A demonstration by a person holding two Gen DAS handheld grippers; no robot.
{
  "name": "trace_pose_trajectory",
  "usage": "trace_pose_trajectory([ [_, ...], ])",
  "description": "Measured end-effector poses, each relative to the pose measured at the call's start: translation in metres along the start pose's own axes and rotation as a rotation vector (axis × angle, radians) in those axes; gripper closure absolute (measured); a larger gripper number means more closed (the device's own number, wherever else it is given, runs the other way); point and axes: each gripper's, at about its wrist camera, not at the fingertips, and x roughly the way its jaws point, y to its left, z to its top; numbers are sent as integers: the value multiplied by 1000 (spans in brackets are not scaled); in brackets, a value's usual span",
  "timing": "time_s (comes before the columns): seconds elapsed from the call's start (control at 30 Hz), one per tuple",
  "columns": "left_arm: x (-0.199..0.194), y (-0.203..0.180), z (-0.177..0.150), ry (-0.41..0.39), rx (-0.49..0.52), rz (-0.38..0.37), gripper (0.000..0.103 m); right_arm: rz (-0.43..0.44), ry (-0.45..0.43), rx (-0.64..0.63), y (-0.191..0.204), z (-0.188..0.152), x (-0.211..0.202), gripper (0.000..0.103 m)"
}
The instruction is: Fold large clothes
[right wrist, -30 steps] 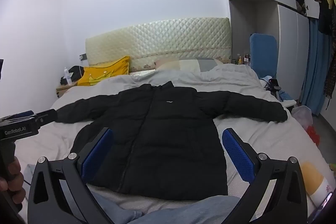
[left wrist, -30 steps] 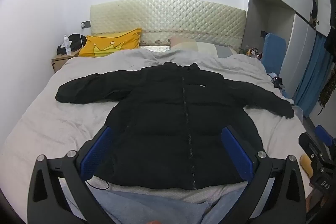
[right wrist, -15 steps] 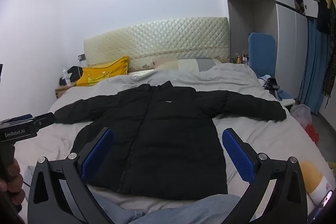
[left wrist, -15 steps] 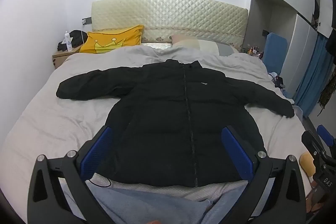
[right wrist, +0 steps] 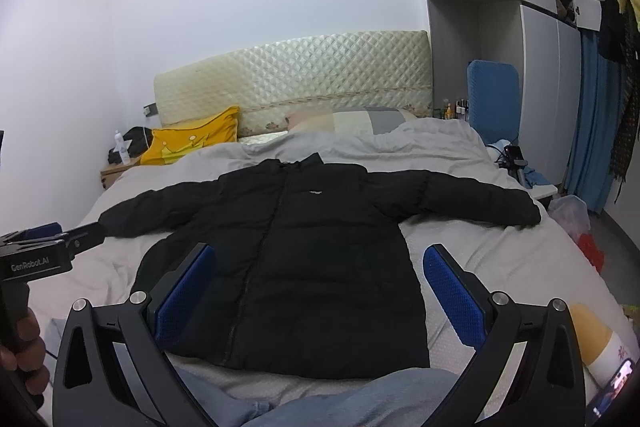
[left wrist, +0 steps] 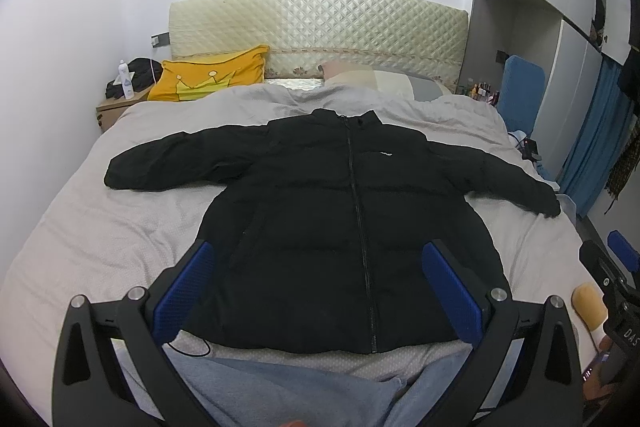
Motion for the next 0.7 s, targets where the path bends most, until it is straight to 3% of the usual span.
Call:
trace_pose_trajectory([
  [0.7,-1,0,-1,0,0,-7,0,10,4,-10,2,-1,1,0],
])
